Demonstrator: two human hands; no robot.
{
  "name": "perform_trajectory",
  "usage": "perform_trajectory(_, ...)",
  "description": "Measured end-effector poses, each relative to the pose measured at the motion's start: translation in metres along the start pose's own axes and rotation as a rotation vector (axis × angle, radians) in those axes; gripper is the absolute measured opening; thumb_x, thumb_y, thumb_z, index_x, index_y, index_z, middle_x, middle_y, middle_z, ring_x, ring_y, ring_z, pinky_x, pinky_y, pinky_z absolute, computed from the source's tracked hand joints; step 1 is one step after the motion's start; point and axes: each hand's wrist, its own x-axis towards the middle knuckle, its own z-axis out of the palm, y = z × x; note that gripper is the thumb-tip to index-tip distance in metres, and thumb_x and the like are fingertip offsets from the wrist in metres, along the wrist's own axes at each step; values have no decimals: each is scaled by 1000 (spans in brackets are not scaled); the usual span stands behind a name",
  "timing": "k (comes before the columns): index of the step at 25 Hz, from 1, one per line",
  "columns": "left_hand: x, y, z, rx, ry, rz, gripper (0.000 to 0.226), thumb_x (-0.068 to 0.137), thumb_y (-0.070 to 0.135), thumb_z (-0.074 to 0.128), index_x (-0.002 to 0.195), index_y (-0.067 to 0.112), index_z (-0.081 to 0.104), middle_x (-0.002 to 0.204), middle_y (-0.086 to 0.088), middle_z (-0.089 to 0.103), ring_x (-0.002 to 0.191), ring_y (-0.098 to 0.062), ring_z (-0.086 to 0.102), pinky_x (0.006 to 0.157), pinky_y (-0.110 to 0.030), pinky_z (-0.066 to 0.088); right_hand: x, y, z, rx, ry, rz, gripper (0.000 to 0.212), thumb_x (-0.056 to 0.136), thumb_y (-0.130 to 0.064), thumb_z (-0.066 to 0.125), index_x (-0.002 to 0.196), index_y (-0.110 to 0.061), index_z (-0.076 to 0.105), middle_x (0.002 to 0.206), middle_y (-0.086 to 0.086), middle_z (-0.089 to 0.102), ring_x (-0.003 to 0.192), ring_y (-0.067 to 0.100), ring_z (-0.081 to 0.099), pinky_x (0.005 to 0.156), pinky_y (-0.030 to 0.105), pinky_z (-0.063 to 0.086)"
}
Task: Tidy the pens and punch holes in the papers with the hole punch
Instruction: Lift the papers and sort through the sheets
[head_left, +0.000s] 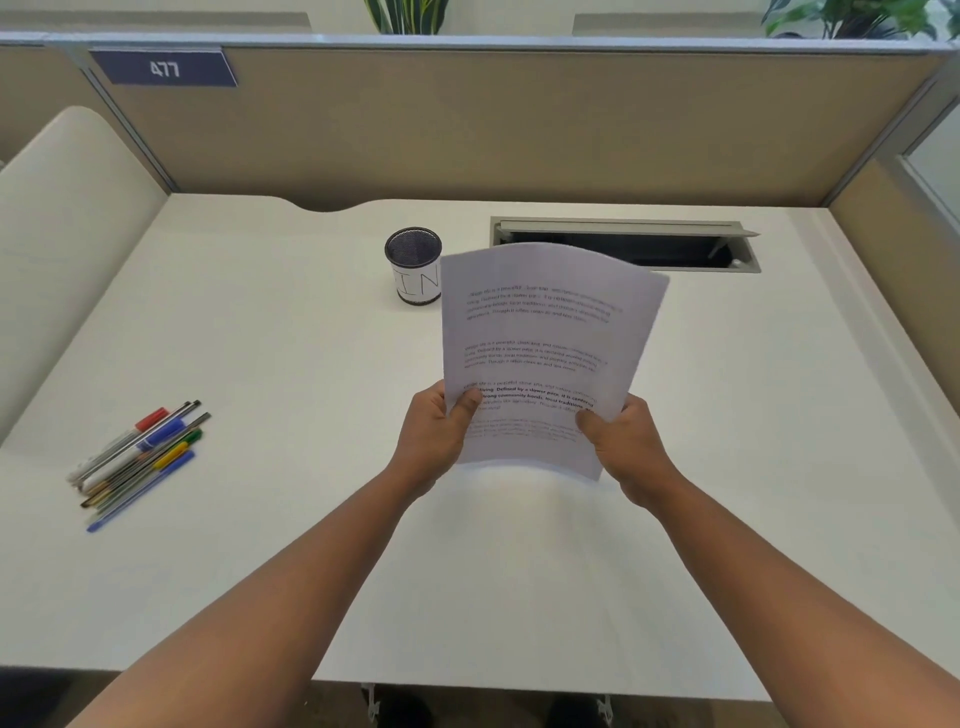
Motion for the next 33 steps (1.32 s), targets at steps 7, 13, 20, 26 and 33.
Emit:
perform_trajectory(7, 6, 7, -8, -194, 135, -171, 16, 101, 20, 61, 112, 13, 71, 106, -2, 79, 98, -26, 75, 72, -32, 59, 1, -1, -17, 344, -58, 80, 29, 87, -2, 71, 116, -7, 71, 117, 14, 76, 104, 33, 72, 88, 42, 58)
perform_trajectory(13, 5, 15, 11, -530, 247, -267, 20, 101, 13, 60, 120, 15, 66, 114, -1, 77, 97, -19, 75, 76, -37, 61, -7, 3, 16, 787, -13, 187, 36, 81, 1, 70, 113, -15, 72, 120, 8, 75, 102, 22, 74, 79, 34, 61)
perform_trajectory(20, 2, 16, 33, -621, 266, -233, 17, 101, 12, 59, 115, 19, 66, 110, 1, 78, 95, -15, 76, 77, -35, 61, -5, 2, 52, 714, 87, 224, 32, 96, 4, 61, 120, -16, 67, 117, 1, 77, 106, 19, 74, 81, 35, 62)
perform_trajectory(26, 8, 12, 27, -619, 271, -273, 14, 101, 7, 59, 107, 16, 68, 103, -1, 79, 91, -16, 76, 78, -33, 61, 5, 3, 36, 517, 135, 171, 26, 97, 1, 61, 109, -20, 69, 107, -5, 79, 99, 16, 75, 78, 34, 62)
perform_trajectory(33, 32, 10, -30, -411, 487, -233, 25, 93, 1, 66, 112, 13, 56, 100, -9, 66, 78, -16, 62, 73, -26, 54, 13, 3, -12, 292, 134, 108, 22, 97, 1, 61, 108, -15, 71, 105, -2, 79, 100, 20, 75, 78, 33, 61)
